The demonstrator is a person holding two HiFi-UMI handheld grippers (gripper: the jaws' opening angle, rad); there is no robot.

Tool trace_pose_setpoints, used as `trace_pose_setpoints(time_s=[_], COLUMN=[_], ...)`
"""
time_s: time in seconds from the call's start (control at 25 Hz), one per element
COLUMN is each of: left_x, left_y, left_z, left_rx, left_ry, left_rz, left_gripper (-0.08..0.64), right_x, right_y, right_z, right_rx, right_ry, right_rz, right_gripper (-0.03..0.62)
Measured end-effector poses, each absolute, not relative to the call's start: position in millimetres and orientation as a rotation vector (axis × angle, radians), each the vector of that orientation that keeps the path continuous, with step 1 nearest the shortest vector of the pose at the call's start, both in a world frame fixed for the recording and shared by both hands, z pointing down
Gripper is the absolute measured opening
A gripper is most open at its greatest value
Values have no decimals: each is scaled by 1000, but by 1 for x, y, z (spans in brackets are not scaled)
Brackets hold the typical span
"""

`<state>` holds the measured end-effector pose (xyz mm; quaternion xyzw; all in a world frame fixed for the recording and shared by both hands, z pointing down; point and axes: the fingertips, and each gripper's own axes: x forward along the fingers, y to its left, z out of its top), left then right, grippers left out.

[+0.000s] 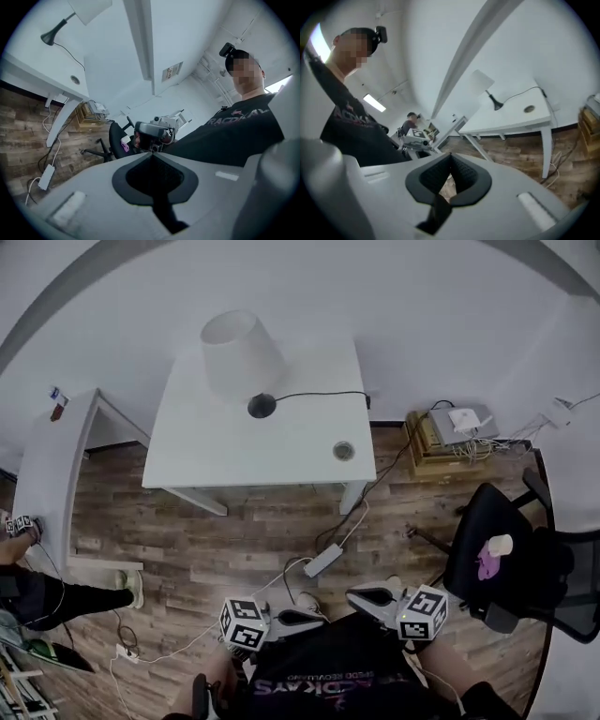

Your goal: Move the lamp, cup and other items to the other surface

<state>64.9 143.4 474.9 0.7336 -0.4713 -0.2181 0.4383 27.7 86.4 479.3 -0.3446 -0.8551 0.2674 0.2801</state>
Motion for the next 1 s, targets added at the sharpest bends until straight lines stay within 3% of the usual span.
trace_pose_setpoints(time_s=[0.16,0.4,0.64,1.0], left_x=[53,31,-19,-15], left_y=[168,184,209,218], left_z=[466,456,467,478], left_rx=[1839,1829,1619,1560], left_ry=[-1241,-1385,-1691,-1730], left_rz=[-605,-681,-748,-768], left_gripper=[3,4,3,3], right_x=[27,0,-19,-12], right_y=[150,155,169,177], right_z=[472,468,477,484], right_rx=[-1086,-1019,-911,-939], right_ry=[-2250,-2285,-2287,-2248], right_rz=[553,475,478,511], right_gripper=[5,5,5,5])
